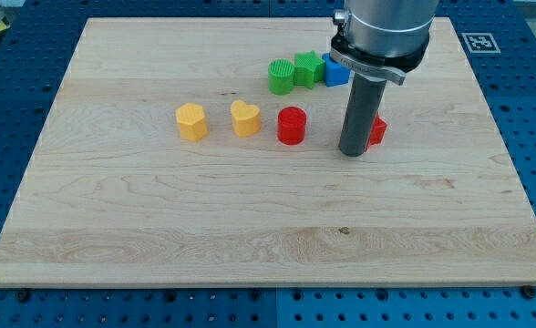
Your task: Push the red star towards the red circle
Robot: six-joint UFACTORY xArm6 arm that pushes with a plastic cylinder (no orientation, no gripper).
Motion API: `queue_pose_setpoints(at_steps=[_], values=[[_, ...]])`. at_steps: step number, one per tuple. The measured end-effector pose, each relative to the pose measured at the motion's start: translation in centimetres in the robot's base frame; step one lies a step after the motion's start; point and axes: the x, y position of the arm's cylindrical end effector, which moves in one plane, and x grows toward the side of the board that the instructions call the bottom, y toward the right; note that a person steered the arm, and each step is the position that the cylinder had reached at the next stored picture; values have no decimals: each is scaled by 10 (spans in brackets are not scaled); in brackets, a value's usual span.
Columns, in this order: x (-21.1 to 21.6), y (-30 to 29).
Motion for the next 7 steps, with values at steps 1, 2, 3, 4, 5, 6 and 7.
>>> queue_pose_setpoints(at_steps=[1, 2, 3, 4, 5, 6, 7], values=[[-6, 0], [-14, 0], [-15, 0], [24, 0], [46, -19], [46, -78], [44, -150]])
